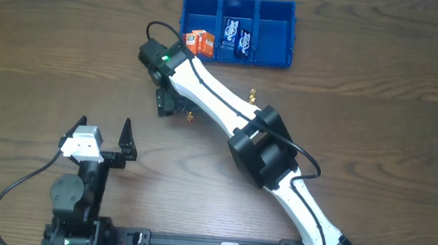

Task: Sort Candies Into Trays

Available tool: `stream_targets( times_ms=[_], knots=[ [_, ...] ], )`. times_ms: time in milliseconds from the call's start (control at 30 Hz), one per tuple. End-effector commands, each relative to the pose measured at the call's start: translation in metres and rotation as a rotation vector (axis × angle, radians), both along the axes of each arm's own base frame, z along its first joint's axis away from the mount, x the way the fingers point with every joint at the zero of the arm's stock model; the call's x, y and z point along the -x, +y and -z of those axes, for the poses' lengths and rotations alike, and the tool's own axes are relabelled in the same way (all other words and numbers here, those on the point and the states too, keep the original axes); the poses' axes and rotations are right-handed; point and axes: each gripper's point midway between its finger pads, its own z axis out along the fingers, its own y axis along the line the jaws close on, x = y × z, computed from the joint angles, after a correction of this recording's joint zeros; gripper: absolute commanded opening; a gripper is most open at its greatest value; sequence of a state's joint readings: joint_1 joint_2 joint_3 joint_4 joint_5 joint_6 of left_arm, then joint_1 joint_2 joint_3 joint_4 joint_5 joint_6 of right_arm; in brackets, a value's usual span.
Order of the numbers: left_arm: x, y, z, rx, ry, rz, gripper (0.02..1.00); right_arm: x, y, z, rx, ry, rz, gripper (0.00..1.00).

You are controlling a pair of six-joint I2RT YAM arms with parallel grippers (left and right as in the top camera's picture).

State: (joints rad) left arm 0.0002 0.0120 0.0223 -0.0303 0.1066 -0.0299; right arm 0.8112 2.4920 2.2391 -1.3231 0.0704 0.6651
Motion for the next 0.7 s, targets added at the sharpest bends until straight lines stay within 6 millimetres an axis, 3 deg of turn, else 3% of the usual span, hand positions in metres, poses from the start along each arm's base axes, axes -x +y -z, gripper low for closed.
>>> stream_targets(
  times_ms=[33,167,400,700],
  knots=[
    [0.001,-0.002,0.0165,0.014,0.051,0.013,0.998,-0.0003,-0.0009,0.0133,0.009,0.017,0.047,1.0],
    [0.001,-0.002,0.0165,0.014,0.051,0.013,0.998,-0.0014,0.0043,0.0135,-0.016,0.017,0.05,0.945],
    [0.001,-0.002,0.0165,0.014,0.051,0.013,0.998,-0.002,0.0067,0.0138,-0.028,0.017,0.05,0.7],
    [0.001,-0.002,0.0166,0.014,0.051,0.013,0.998,-0.0064,0.0017,0.0183,-0.023,0.022,0.065,0.676]
  ],
)
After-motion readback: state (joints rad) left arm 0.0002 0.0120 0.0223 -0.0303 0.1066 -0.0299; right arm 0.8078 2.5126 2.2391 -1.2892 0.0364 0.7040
